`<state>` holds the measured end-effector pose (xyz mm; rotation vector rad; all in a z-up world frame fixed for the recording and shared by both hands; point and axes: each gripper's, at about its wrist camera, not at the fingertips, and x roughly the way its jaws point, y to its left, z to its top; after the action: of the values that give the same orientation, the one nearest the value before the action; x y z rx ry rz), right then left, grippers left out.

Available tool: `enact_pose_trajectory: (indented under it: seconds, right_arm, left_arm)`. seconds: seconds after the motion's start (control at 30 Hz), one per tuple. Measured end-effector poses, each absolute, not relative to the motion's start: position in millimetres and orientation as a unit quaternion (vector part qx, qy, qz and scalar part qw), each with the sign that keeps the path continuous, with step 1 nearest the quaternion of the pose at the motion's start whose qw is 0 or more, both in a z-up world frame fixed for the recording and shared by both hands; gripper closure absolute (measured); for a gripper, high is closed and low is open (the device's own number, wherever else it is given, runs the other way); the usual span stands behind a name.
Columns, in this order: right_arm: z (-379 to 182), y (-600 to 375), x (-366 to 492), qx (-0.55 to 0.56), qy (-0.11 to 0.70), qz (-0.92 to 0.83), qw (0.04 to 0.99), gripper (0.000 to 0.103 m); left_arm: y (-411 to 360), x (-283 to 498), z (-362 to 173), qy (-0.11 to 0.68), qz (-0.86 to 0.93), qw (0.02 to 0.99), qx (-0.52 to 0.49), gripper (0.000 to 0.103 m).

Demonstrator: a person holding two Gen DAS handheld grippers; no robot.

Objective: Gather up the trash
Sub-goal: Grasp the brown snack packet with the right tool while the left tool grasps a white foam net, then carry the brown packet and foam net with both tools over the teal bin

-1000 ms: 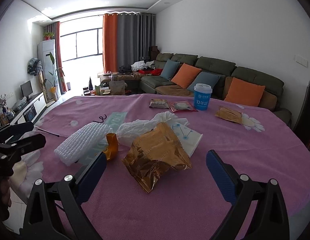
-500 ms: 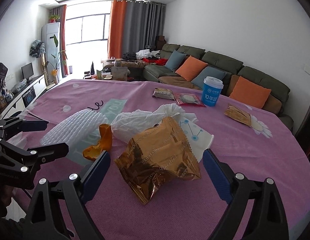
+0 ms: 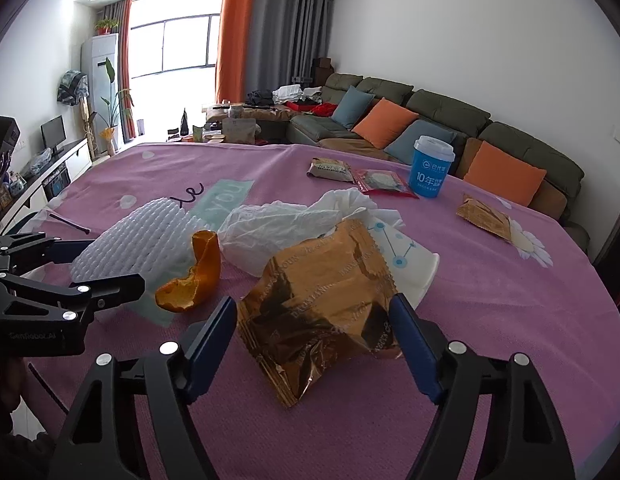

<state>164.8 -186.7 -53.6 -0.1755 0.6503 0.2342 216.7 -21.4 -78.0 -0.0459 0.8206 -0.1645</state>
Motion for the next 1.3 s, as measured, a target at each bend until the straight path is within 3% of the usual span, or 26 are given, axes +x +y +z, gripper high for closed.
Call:
enact_pose_trajectory:
  seconds: [0.1,0.27,0.37,0.47,0.7,1.3]
  right_arm:
    - [-52.7,-186.6,163.6,-0.086,0.318,0.115,0.937,0.037]
    - [-52.0,-190.7,162.5,-0.079,0.323,0.111,0.936,0.060]
    - [-51.4,-195.1,160.3,-0.071,0.322,0.108,0.938,0.068]
    - [-48.7,-199.7,155.8,-0.061,0.319,0.109,0.940,0.078]
    - [-36.9,-210.2,144.4,-0.033,0.307,0.109,0.945,0.087]
    - [15.0,-200.2,131.0,0.054,0.261,0.195,0.944,0.089]
  left_arm:
    - [-20.1,214.5,-77.8,0.394,-0.079,0.915,-0.024,0.039]
    - [-20.2,210.7,-78.8,0.387,-0.084,0.918,-0.024,0.070]
    - [-16.0,209.2,-78.4,0.384,-0.089,0.918,-0.039,0.078]
    - [-11.7,204.7,-75.8,0.373,-0.097,0.921,-0.052,0.080]
    - [-1.4,183.2,-61.0,0.343,-0.102,0.931,-0.066,0.080]
    - [64.4,119.6,-2.8,0.261,-0.040,0.960,-0.088,0.080]
